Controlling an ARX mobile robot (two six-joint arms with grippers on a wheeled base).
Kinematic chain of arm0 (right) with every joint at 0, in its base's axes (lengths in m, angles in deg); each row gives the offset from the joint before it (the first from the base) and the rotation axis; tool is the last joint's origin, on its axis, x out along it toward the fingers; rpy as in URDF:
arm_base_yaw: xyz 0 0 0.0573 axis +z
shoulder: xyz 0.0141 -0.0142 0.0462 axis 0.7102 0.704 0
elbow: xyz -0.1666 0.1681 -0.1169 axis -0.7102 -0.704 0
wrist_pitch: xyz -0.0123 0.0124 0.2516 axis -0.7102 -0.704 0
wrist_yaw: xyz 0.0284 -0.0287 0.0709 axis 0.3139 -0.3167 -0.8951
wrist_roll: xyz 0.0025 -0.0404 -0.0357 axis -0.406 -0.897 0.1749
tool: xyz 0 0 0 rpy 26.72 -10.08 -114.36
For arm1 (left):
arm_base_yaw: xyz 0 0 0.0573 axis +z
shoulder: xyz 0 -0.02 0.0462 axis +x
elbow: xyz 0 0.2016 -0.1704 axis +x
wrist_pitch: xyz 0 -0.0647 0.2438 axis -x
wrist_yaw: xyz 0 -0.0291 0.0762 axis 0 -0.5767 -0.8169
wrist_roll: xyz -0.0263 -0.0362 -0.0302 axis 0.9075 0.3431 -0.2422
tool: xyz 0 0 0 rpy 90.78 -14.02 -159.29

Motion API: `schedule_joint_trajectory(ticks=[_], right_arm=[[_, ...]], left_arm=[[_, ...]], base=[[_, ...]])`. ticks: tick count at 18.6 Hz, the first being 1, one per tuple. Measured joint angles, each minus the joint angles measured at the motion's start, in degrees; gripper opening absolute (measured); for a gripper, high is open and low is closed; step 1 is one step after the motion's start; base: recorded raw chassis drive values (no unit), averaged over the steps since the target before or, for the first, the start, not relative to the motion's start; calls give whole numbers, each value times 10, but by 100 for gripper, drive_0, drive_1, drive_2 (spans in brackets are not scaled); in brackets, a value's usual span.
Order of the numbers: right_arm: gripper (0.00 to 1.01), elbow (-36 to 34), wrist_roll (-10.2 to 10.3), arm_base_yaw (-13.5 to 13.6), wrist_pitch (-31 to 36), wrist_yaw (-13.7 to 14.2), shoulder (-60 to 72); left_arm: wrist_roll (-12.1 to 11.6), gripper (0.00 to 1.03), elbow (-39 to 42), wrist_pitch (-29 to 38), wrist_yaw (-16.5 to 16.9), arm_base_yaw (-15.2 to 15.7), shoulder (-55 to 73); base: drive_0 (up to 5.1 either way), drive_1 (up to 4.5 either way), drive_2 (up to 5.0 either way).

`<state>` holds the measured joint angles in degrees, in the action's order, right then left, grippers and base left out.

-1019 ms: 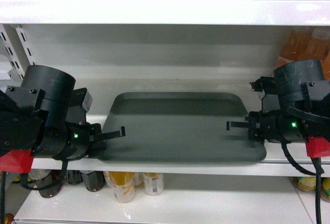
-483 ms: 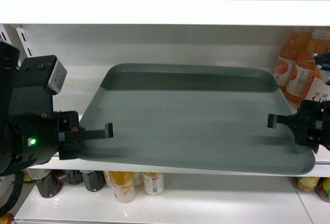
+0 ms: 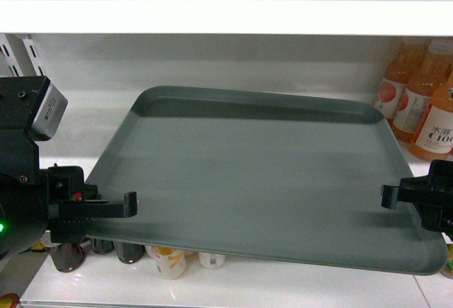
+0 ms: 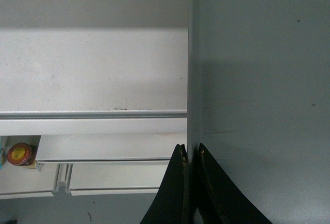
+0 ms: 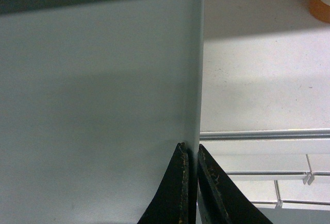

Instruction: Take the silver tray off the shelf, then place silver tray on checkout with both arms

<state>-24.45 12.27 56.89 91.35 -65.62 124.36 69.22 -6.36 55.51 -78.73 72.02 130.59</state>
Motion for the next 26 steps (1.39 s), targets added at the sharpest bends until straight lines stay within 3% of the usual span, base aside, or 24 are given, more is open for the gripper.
schedule_joint_trajectory(ticks=[26], right_arm=[[3, 0, 0, 1, 0, -2, 0]], left_arm=[[-6, 2, 0, -1, -4, 0, 2]], base=[[-2, -430, 426]])
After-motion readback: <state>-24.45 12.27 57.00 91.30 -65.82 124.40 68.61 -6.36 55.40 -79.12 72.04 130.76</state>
